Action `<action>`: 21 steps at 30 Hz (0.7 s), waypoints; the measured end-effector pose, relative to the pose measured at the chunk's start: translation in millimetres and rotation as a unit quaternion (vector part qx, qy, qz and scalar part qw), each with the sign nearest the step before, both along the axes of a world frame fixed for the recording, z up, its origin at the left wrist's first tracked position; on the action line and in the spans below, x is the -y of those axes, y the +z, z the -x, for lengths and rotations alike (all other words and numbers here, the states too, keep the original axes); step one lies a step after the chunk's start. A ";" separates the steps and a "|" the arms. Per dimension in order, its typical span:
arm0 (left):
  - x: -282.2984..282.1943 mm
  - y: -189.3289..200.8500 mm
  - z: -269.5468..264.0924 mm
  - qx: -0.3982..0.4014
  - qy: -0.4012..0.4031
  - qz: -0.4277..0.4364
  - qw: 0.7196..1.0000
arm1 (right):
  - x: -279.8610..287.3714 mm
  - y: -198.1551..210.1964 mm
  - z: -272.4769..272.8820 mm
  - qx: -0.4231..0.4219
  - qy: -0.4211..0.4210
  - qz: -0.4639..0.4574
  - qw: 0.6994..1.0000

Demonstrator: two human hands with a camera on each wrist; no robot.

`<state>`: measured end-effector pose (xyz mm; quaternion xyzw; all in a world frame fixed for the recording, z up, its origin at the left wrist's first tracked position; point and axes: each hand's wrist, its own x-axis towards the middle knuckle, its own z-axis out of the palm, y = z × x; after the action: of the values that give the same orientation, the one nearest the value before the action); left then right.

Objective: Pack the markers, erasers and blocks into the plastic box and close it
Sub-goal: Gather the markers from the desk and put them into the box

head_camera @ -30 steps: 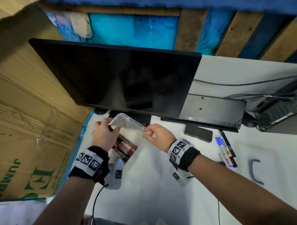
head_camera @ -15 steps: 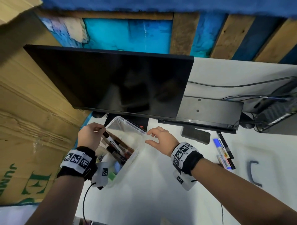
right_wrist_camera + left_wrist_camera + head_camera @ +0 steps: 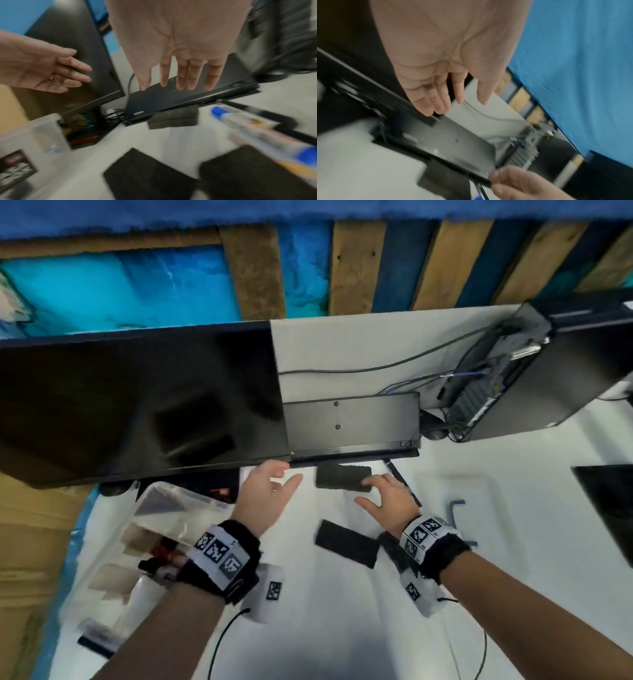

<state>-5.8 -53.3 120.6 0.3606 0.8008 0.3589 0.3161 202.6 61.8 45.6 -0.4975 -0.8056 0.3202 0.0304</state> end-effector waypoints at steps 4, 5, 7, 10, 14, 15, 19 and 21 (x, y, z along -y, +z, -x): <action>-67.1 -40.3 -75.1 0.055 -0.088 0.095 0.990 | -38.3 -14.9 -54.7 0.020 -0.095 0.040 0.994; -78.6 -52.6 -91.4 0.056 -0.106 0.126 0.985 | -47.1 -19.5 -62.8 0.021 -0.105 0.051 0.993; -95.3 -78.5 -119.8 0.055 -0.137 0.176 0.973 | -63.1 -28.2 -72.6 0.026 -0.114 0.068 0.991; -109.8 -108.7 -149.4 0.053 -0.153 0.224 0.961 | -83.5 -41.5 -76.6 0.045 -0.105 0.100 0.988; -121.8 -126.5 -170.0 0.077 -0.151 0.248 0.954 | -102.3 -53.5 -73.0 0.111 -0.064 0.126 0.984; -123.7 -128.2 -172.9 0.076 -0.155 0.251 0.952 | -104.6 -55.4 -71.8 0.124 -0.051 0.124 0.983; -130.2 -133.5 -176.7 0.082 -0.136 0.256 0.953 | -110.2 -60.6 -68.7 0.153 -0.017 0.119 0.981; -133.3 -133.4 -172.7 0.099 -0.105 0.256 0.956 | -112.2 -61.1 -67.7 0.166 -0.003 0.110 0.980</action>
<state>166.9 80.0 -12.8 0.3126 0.7879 0.1406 0.5117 270.2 174.1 -15.5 -0.5465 -0.7578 0.3200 -0.1574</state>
